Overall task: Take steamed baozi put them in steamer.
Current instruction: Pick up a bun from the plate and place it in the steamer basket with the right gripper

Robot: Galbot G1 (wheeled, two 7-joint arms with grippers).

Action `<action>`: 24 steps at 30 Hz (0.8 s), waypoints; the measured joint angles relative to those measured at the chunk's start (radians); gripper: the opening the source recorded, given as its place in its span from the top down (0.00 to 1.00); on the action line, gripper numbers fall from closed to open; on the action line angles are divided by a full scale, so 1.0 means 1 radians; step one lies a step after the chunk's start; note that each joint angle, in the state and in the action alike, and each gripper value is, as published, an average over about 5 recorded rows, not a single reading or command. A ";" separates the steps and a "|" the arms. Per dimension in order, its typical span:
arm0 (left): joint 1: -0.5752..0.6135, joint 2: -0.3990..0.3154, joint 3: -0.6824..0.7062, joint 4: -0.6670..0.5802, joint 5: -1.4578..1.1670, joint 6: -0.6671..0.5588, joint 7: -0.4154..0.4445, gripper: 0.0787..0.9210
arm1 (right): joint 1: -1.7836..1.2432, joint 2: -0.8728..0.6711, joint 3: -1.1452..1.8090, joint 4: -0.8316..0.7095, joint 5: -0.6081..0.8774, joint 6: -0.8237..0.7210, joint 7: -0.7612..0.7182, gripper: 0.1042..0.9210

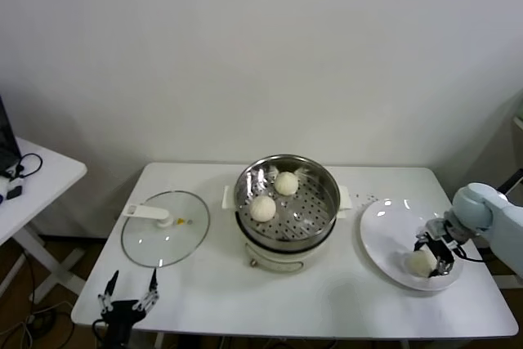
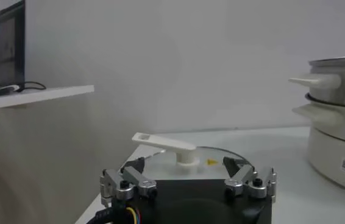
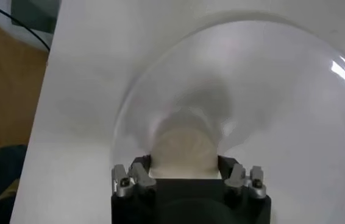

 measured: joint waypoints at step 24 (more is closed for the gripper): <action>-0.054 0.038 0.028 -0.008 0.013 0.014 0.022 0.12 | 0.457 -0.024 -0.217 0.180 0.092 0.093 -0.045 0.28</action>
